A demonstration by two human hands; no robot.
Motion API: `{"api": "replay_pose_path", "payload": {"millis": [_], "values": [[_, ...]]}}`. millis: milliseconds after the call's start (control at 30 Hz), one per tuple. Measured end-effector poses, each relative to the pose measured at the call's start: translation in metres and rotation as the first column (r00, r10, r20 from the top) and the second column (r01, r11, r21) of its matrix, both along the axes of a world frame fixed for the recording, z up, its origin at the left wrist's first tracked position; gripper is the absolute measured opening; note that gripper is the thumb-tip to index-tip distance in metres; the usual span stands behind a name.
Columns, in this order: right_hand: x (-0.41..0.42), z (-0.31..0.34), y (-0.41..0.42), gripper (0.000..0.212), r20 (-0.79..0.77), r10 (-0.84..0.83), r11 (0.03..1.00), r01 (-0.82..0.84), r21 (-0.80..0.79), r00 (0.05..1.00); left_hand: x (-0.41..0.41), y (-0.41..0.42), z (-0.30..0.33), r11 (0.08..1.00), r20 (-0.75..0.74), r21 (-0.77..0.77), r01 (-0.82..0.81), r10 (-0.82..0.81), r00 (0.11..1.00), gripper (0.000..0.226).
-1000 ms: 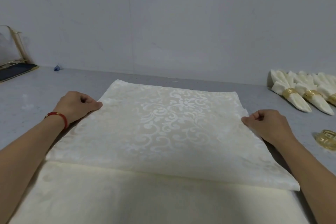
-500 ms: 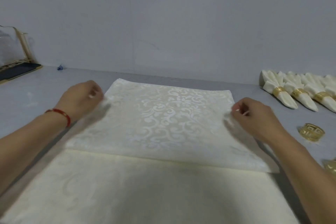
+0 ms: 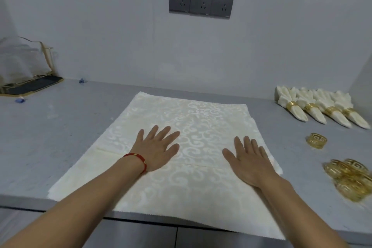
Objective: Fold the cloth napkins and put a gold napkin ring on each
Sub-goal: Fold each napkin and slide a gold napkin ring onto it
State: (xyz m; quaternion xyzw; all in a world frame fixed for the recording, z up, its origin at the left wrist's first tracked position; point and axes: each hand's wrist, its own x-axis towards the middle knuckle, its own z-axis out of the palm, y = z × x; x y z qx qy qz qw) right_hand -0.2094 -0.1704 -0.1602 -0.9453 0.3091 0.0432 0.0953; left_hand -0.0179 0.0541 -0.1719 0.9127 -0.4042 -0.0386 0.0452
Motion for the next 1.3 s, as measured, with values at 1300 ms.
{"api": "replay_pose_path", "payload": {"millis": [1300], "values": [[0.127, -0.008, 0.096, 0.049, 0.355, 0.632, 0.760, -0.640, -0.112, 0.689, 0.185, 0.003, 0.037, 0.911, 0.002, -0.167, -0.378, 0.383, 0.924, 0.023]]}}
